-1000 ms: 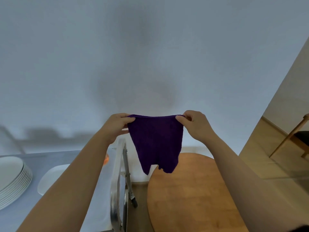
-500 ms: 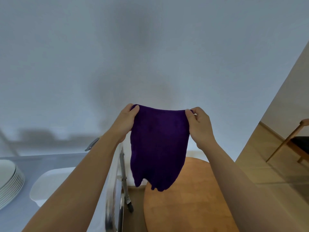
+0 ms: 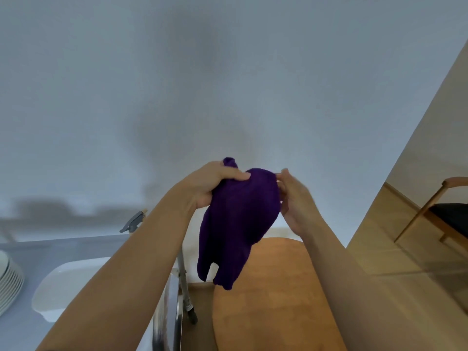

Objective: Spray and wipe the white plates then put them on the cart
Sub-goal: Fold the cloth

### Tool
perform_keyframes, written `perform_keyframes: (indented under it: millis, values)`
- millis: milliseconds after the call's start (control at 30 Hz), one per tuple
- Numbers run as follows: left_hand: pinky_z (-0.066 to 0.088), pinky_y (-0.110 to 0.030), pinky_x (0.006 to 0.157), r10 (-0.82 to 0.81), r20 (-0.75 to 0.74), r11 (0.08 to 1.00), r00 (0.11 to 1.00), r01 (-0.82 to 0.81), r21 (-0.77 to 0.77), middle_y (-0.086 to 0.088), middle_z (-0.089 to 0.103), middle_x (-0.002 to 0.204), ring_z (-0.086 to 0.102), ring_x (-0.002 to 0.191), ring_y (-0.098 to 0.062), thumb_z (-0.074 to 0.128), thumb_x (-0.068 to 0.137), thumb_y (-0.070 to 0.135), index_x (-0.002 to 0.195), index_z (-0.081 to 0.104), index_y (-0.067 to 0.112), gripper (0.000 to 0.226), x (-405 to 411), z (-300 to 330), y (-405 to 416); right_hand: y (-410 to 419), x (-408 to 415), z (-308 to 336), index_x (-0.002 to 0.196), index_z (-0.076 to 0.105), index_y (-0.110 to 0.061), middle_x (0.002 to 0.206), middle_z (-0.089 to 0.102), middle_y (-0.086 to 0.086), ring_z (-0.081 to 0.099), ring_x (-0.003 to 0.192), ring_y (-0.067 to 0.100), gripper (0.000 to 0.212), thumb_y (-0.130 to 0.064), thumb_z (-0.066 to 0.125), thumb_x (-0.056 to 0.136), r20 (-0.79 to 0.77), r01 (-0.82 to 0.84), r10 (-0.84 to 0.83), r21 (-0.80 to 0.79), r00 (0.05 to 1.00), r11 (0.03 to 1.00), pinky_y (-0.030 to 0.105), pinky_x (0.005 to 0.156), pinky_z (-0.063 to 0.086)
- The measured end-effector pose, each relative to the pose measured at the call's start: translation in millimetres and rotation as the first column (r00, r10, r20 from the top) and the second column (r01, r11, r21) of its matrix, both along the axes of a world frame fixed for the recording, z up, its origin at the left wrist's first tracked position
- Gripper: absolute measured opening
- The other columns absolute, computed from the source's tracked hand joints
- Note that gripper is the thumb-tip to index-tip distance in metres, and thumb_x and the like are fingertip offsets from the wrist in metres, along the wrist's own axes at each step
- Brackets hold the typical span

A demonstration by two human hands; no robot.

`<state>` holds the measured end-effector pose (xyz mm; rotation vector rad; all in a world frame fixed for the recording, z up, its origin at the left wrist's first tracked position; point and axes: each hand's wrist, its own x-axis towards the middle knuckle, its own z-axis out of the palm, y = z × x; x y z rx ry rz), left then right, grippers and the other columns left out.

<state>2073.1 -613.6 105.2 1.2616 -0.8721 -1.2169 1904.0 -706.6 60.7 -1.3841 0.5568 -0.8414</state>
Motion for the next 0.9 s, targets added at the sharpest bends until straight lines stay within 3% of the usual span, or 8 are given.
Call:
perform_keyframes:
  millis: [67, 133, 233, 333, 500, 700, 833, 900]
  values:
    - [0.055, -0.024, 0.056, 0.041, -0.072, 0.999, 0.997, -0.042, -0.01, -0.006, 0.07, 0.07, 0.069, 0.063, -0.016, 0.074, 0.063, 0.009, 0.054, 0.071, 0.012, 0.01, 0, 10, -4, 10, -6, -27, 0.12, 0.057, -0.012, 0.11, 0.068, 0.002, 0.061, 0.107, 0.02, 0.08, -0.076, 0.039, 0.075, -0.023, -0.202, 0.204, 0.052, 0.979, 0.978, 0.035, 0.092, 0.048]
    - [0.055, -0.024, 0.056, 0.066, -0.096, 0.998, 0.993, -0.067, -0.005, -0.006, 0.072, 0.072, 0.07, 0.064, -0.016, 0.071, 0.07, 0.007, 0.055, 0.073, 0.011, 0.016, 3, 19, -6, 25, -8, -50, 0.131, 0.048, -0.017, 0.128, 0.059, 0.001, 0.054, 0.12, 0.016, 0.095, -0.085, 0.046, 0.064, -0.149, -0.367, 0.371, 0.059, 0.916, 0.928, 0.035, 0.104, 0.041]
    - [0.056, -0.026, 0.057, 0.079, -0.123, 0.997, 0.989, -0.081, -0.007, -0.007, 0.072, 0.075, 0.07, 0.065, -0.017, 0.072, 0.064, 0.01, 0.061, 0.074, 0.01, 0.004, 6, 27, -6, 38, -3, -57, 0.124, 0.054, -0.015, 0.122, 0.063, 0.003, 0.058, 0.116, 0.02, 0.066, -0.06, 0.057, 0.076, -0.217, -0.423, 0.418, 0.027, 0.882, 0.906, 0.036, 0.1, 0.045]
    - [0.056, -0.026, 0.054, 0.199, -0.247, 0.979, 0.948, -0.203, 0.01, -0.006, 0.069, 0.07, 0.068, 0.058, -0.017, 0.068, 0.078, 0.008, 0.065, 0.07, 0.008, 0.013, 17, 17, -8, 40, 1, -44, 0.116, 0.061, -0.013, 0.114, 0.067, 0.005, 0.063, 0.107, 0.023, 0.048, -0.039, 0.068, 0.077, -0.108, -0.347, 0.357, 0.1, 0.928, 0.932, 0.029, 0.085, 0.052]
    - [0.053, -0.037, 0.063, 0.354, -0.43, 0.933, 0.831, -0.286, 0.217, -0.016, 0.071, 0.075, 0.071, 0.063, -0.028, 0.07, 0.081, 0.029, 0.083, 0.061, 0.004, 0.027, 29, -41, 7, 39, 6, -27, 0.097, 0.074, -0.016, 0.103, 0.07, 0.007, 0.067, 0.094, 0.019, 0.03, -0.037, 0.062, 0.079, 0.071, -0.321, 0.314, 0.25, 0.947, 0.913, 0.03, 0.081, 0.054]
    - [0.049, -0.047, 0.094, 0.264, -0.712, 0.964, 0.651, -0.152, 0.218, -0.014, 0.065, 0.123, 0.062, 0.11, -0.034, 0.065, 0.07, 0.065, 0.126, 0.056, 0.007, 0.081, 3, -121, 31, 40, 10, -21, 0.103, 0.069, -0.01, 0.102, 0.069, 0.01, 0.068, 0.092, 0.022, 0.03, -0.029, 0.061, 0.083, 0.264, -0.361, 0.27, 0.411, 0.926, 0.837, 0.034, 0.073, 0.056]
    - [0.048, -0.045, 0.097, 0.151, -0.723, 0.988, 0.674, -0.07, 0.141, -0.012, 0.066, 0.119, 0.064, 0.103, -0.031, 0.057, 0.065, 0.076, 0.127, 0.061, 0.012, 0.089, -11, -139, 41, 37, 16, -25, 0.11, 0.064, -0.008, 0.104, 0.07, 0.01, 0.067, 0.097, 0.022, 0.028, -0.026, 0.052, 0.093, 0.263, -0.295, 0.194, 0.43, 0.945, 0.853, 0.036, 0.08, 0.055]
    - [0.046, -0.049, 0.098, 0.158, -0.582, 0.987, 0.798, -0.123, 0.099, -0.01, 0.068, 0.116, 0.065, 0.103, -0.029, 0.053, 0.072, 0.072, 0.121, 0.066, 0.014, 0.076, -8, -135, 44, 37, 19, -26, 0.112, 0.063, -0.01, 0.105, 0.07, 0.008, 0.067, 0.098, 0.021, 0.027, -0.026, 0.049, 0.096, 0.172, -0.234, 0.179, 0.389, 0.969, 0.891, 0.034, 0.079, 0.054]
